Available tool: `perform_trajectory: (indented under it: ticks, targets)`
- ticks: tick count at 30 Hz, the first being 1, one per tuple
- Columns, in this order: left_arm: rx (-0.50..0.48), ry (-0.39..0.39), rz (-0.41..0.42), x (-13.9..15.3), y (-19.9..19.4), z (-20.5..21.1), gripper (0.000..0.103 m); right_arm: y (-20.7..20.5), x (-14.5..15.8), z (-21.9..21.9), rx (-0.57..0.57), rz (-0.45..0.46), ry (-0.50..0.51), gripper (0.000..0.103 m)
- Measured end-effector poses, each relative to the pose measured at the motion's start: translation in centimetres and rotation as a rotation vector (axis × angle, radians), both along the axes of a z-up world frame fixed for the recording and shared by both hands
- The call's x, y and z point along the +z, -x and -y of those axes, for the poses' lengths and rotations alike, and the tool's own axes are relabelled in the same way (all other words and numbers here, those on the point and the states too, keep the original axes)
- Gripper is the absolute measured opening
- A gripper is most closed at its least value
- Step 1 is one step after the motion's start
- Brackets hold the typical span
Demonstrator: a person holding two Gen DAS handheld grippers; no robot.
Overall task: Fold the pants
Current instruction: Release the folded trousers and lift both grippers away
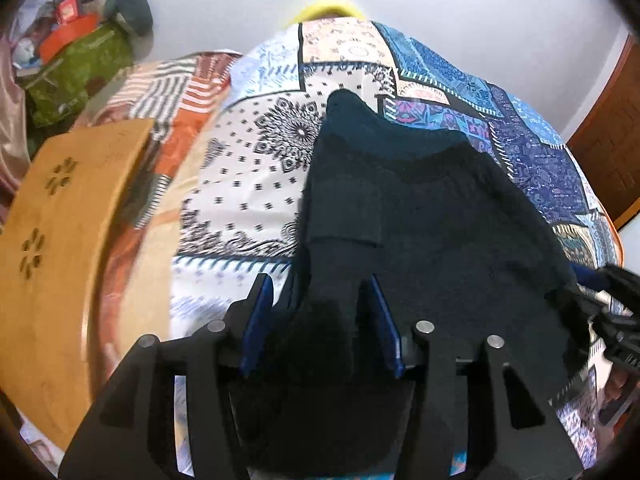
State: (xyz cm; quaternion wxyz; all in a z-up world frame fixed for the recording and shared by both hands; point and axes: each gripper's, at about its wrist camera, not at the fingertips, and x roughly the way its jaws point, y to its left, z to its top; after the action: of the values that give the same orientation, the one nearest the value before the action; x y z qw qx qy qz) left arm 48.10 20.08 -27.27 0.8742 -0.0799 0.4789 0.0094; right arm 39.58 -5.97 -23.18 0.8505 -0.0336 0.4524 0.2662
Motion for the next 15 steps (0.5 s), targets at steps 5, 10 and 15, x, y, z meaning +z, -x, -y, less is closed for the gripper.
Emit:
perform_trajectory:
  ticks: [5,10,15]
  targets:
    - [-0.010,-0.035,0.071,4.4,3.8,0.9,0.049,3.1,4.5,1.9,-0.018,0.086,-0.023,0.038]
    - [-0.038,-0.088,0.193,10.9,9.2,3.3,0.049,7.5,10.2,2.7,-0.018,0.211,-0.050,0.038]
    - [-0.042,-0.153,0.347,17.8,15.9,6.1,0.049,13.1,15.8,3.1,-0.022,0.333,-0.116,0.038]
